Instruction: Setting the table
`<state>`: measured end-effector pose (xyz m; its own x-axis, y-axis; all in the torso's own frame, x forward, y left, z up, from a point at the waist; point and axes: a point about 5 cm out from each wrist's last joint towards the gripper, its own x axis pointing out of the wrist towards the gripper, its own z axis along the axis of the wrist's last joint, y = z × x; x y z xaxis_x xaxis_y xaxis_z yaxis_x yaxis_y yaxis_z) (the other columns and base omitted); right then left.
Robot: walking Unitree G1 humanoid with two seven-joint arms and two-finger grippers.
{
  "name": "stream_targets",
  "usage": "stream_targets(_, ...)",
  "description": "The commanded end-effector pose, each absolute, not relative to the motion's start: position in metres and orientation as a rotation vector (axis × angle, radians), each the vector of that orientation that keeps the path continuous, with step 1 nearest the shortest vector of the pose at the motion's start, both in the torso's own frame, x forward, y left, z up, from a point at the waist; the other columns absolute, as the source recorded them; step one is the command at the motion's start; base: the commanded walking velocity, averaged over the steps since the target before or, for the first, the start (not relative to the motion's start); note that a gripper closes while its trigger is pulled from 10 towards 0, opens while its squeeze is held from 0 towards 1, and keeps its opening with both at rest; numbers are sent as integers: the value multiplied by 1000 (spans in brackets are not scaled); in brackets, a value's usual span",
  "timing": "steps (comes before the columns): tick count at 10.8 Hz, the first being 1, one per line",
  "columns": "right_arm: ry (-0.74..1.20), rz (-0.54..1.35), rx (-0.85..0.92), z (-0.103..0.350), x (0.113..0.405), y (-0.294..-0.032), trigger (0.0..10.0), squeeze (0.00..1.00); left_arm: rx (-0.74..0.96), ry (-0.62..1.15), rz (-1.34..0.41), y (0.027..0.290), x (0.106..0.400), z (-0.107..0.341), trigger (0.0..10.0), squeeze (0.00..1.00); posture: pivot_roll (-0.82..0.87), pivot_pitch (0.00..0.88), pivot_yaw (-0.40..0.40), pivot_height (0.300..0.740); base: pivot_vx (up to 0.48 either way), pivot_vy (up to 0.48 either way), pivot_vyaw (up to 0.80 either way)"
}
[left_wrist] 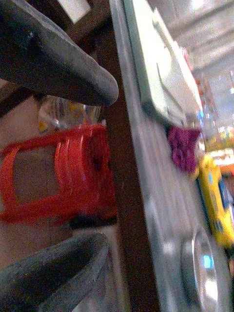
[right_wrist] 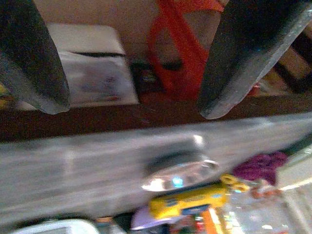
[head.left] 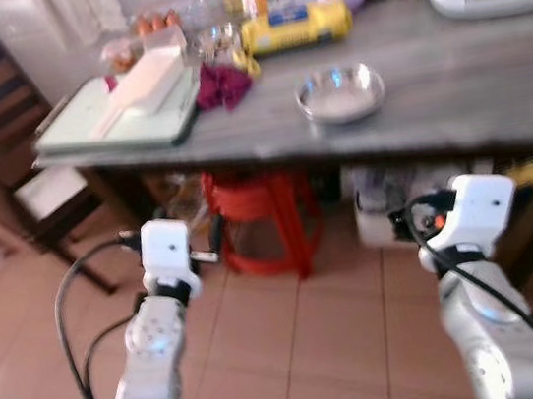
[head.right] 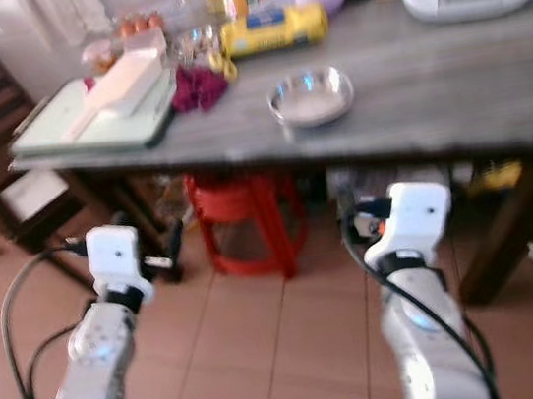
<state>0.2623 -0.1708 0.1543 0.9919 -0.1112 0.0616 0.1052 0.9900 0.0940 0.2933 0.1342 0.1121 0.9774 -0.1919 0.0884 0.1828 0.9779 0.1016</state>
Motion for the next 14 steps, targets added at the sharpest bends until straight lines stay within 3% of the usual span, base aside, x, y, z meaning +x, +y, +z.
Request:
stream_targets(1, -72, -98, 104, 156, 262, -169, 10000, 0, 110, -90, -185, 138, 292, 110, 10000, 0, -101, 96, 119, 740, -304, 0, 0)
stream_targets(5, -79, -98, 117, 156, 263, -169, 10000, 0, 97, -118, -214, 136, 291, 110, 10000, 0, -101, 89, 114, 740, -290, 0, 0)
stream_targets(7, -81, -103, 116, 157, 264, -169, 10000, 0, 26, -139, -282, 132, 288, 114, 10000, 0, -102, 87, 112, 740, 0, 0, 0)
stream_targets(11, -75, -100, 129, 156, 265, -169, 10000, 0, 28, -148, -318, 128, 286, 116, 10000, 0, -99, 88, 111, 740, 0, 0, -514)
stream_targets(14, -77, -98, 127, 156, 265, -166, 10000, 0, 15, -146, -334, 127, 285, 117, 10000, 0, -96, 92, 119, 740, 0, -81, 0)
